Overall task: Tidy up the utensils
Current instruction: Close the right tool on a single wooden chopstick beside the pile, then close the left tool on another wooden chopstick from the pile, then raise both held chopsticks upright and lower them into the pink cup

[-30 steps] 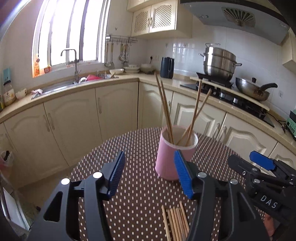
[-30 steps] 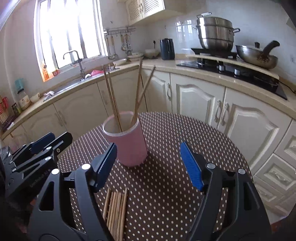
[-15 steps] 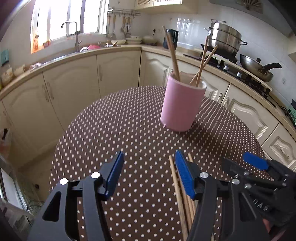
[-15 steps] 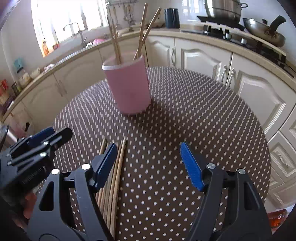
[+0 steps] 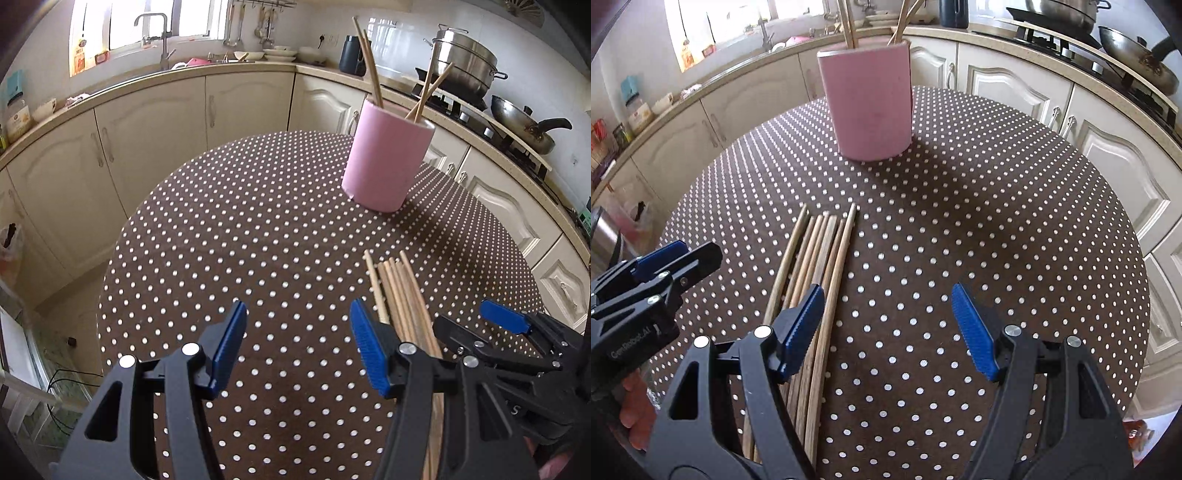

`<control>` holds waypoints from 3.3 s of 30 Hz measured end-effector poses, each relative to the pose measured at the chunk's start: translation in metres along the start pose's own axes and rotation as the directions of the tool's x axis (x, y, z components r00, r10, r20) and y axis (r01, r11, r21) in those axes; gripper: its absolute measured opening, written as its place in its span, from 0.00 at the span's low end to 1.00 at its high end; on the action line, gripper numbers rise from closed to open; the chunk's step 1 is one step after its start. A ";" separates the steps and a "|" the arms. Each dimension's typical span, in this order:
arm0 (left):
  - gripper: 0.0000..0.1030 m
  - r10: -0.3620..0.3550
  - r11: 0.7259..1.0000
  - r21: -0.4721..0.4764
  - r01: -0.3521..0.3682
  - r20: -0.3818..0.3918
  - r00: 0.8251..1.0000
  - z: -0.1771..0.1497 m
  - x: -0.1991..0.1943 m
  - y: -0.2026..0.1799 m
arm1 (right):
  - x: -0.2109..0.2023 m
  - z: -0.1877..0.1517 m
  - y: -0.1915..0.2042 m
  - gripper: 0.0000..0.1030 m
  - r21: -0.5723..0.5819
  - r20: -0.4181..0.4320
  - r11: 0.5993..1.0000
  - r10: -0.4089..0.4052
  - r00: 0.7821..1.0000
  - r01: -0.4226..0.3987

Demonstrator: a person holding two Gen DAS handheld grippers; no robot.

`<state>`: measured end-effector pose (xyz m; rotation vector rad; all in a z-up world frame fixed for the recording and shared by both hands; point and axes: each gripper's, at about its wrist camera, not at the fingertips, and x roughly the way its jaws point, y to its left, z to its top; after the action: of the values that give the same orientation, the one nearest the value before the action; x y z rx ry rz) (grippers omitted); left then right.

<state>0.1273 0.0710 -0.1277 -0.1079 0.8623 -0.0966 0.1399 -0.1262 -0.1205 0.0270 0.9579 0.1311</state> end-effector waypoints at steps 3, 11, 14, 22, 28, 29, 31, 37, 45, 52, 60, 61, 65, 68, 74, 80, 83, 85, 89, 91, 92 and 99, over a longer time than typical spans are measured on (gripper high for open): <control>0.56 -0.011 1.000 -0.007 0.010 -0.009 1.000 -0.001 0.002 0.003 | 0.001 0.000 0.001 0.70 -0.001 -0.001 1.000 -0.009 1.000 0.009; 0.58 -0.025 1.000 -0.008 0.025 -0.019 1.000 -0.005 0.007 0.003 | 0.003 0.000 0.008 0.72 -0.011 -0.004 0.999 -0.039 0.999 0.039; 0.58 -0.030 1.000 0.000 0.030 -0.021 0.999 -0.005 0.008 0.000 | 0.006 0.001 0.006 0.74 0.001 -0.017 1.000 -0.024 1.000 0.024; 0.58 -0.038 0.999 0.005 0.038 -0.026 0.999 -0.004 0.010 -0.006 | 0.003 -0.002 0.020 0.33 -0.080 0.028 0.996 -0.030 0.999 0.033; 0.58 -0.046 0.999 0.023 0.047 -0.034 0.998 -0.005 0.011 -0.015 | 0.000 0.000 0.006 0.08 0.015 0.046 1.000 -0.011 0.999 0.011; 0.58 -0.051 0.998 0.028 0.052 -0.035 0.998 -0.005 0.010 -0.017 | 0.000 -0.001 0.003 0.08 0.027 0.047 1.000 -0.002 0.999 0.000; 0.58 -0.063 0.997 0.043 0.065 -0.037 0.997 -0.005 0.009 -0.023 | 0.000 0.000 -0.002 0.07 0.044 0.049 0.999 0.018 0.999 -0.020; 0.58 -0.066 0.994 0.079 0.070 -0.054 0.996 -0.005 0.014 -0.038 | 0.002 -0.001 -0.011 0.07 0.076 0.054 0.994 0.068 0.996 -0.072; 0.63 0.004 0.993 0.116 0.006 -0.086 0.996 -0.004 0.029 -0.054 | 0.003 -0.001 -0.021 0.07 0.107 0.059 0.985 0.131 0.990 -0.137; 0.67 0.052 0.995 0.086 -0.044 -0.100 0.994 0.003 0.037 -0.058 | 0.004 0.000 -0.031 0.07 0.115 0.060 0.981 0.150 0.987 -0.156; 0.69 0.174 0.976 0.148 -0.159 -0.098 0.980 0.009 0.048 -0.078 | 0.002 -0.001 -0.029 0.07 0.118 0.060 0.980 0.154 0.986 -0.160; 0.69 0.171 0.977 0.146 -0.155 -0.099 0.980 0.010 0.049 -0.080 | 0.002 -0.001 -0.030 0.07 0.120 0.061 0.979 0.157 0.986 -0.163; 0.09 0.099 0.986 0.144 -0.086 -0.086 0.991 0.012 0.051 -0.082 | 0.003 -0.002 -0.031 0.07 0.132 0.063 0.975 0.172 0.983 -0.179; 0.06 0.069 0.990 0.130 -0.059 -0.078 0.995 0.012 0.054 -0.081 | 0.002 -0.002 -0.032 0.07 0.138 0.065 0.972 0.181 0.981 -0.188; 0.06 -0.012 0.996 0.089 0.018 -0.066 0.998 0.009 0.046 -0.071 | 0.000 -0.002 -0.034 0.06 0.146 0.073 0.964 0.214 0.974 -0.222; 0.06 -0.055 0.996 0.077 0.054 0.007 0.998 0.013 0.020 -0.061 | -0.015 -0.002 -0.030 0.06 0.134 0.125 0.969 0.191 0.974 -0.208; 0.06 -0.062 0.996 0.074 0.059 0.043 0.997 0.020 0.008 -0.056 | -0.029 -0.002 -0.035 0.06 0.151 0.176 0.967 0.177 0.968 -0.204; 0.06 -0.068 0.995 0.078 0.062 0.068 0.995 0.024 -0.001 -0.054 | -0.040 0.001 -0.039 0.06 0.156 0.218 0.966 0.170 0.961 -0.206; 0.06 -0.059 0.996 0.072 0.050 0.119 0.991 0.031 -0.017 -0.053 | -0.062 0.008 -0.050 0.06 0.177 0.302 0.961 0.154 0.941 -0.214; 0.06 -0.060 0.997 0.066 0.051 0.149 0.987 0.034 -0.025 -0.053 | -0.075 0.012 -0.050 0.06 0.159 0.356 0.962 0.156 0.921 -0.224; 0.06 -0.060 0.997 0.065 0.050 0.162 0.985 0.037 -0.029 -0.052 | -0.082 0.014 -0.050 0.06 0.152 0.379 0.964 0.145 0.914 -0.216; 0.06 -0.041 0.999 0.043 0.031 0.260 0.965 0.056 -0.056 -0.051 | -0.099 0.029 -0.046 0.06 0.138 0.430 0.977 0.091 0.898 -0.165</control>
<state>0.1317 0.0313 -0.0424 -0.0972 0.5949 -0.1299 0.1115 -0.1828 -0.0267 0.2696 0.5288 0.1569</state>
